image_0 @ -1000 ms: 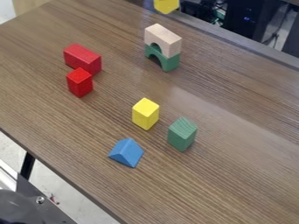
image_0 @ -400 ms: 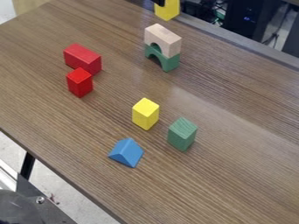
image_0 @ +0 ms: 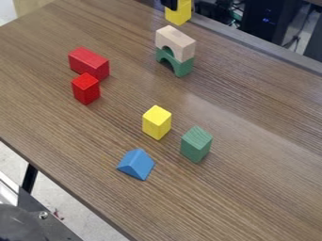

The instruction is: It took the yellow cube and put it on top of the arch

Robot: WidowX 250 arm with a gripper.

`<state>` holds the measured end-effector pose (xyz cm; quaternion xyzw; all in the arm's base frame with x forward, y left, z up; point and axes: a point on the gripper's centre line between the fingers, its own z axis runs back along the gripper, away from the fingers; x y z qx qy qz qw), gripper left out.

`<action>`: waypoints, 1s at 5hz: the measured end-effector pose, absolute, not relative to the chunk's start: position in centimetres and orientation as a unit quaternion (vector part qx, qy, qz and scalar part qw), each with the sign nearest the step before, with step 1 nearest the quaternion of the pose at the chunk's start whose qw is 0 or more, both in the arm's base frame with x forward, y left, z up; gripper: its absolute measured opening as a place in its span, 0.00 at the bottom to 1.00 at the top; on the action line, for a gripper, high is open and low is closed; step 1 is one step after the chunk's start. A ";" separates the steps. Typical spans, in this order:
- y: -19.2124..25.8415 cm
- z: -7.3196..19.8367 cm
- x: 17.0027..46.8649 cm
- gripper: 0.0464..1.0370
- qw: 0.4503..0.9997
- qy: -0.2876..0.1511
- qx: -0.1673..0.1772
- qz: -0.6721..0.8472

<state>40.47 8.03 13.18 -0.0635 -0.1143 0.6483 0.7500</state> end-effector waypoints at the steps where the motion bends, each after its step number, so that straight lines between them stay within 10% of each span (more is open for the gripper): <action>1: 8.0 12.4 40.5 0.46 0.749 -0.108 -0.054 0.651; 5: 8.2 11.6 40.1 0.46 0.748 -0.095 -0.036 0.655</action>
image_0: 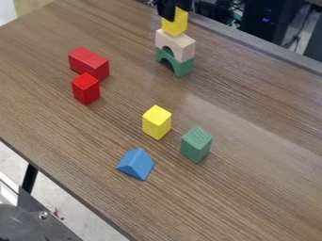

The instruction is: It took the yellow cube and put it on top of the arch

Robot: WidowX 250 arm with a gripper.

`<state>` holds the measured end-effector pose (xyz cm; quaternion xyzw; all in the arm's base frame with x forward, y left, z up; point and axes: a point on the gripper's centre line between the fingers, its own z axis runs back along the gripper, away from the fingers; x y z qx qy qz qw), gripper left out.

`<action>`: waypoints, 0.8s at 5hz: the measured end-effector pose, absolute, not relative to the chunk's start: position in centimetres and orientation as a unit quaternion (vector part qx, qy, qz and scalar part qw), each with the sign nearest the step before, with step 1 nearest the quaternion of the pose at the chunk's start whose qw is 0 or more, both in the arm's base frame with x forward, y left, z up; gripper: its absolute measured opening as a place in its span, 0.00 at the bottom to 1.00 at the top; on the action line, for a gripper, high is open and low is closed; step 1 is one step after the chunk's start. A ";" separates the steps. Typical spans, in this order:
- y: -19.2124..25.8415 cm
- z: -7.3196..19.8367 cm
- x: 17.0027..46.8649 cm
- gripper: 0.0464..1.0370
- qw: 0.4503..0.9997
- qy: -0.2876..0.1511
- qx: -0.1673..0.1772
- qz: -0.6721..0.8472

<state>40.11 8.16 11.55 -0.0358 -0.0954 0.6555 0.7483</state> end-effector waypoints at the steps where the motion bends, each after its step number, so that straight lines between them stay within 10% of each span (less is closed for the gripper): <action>1: 8.1 11.6 40.2 0.46 0.748 -0.096 -0.038 0.656; 4: 8.2 11.3 40.2 0.46 0.748 -0.094 -0.037 0.656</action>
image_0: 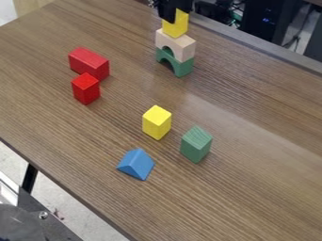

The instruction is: It took the yellow cube and put it on top of the arch

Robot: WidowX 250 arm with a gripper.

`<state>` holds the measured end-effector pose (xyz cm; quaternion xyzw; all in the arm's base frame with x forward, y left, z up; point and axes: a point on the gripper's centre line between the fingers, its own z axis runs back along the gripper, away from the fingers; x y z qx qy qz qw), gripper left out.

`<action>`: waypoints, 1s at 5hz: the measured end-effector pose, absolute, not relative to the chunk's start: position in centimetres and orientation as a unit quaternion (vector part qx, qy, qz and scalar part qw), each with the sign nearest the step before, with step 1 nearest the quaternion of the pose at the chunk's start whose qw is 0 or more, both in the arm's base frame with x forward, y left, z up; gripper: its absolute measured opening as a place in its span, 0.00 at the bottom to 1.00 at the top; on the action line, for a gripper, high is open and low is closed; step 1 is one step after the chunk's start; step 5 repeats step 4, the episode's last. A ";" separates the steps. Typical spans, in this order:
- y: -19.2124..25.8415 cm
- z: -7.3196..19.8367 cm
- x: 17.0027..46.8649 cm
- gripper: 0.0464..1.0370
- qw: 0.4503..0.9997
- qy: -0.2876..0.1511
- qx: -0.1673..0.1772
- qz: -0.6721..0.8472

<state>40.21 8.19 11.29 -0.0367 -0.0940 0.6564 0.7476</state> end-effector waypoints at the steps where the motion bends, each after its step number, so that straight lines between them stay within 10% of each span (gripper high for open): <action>1: 8.2 11.3 40.2 0.51 0.748 -0.095 -0.036 0.656; 3: 8.2 11.3 40.1 0.97 0.747 -0.092 -0.032 0.657; 5: 8.1 11.3 40.0 0.96 0.747 -0.089 -0.033 0.658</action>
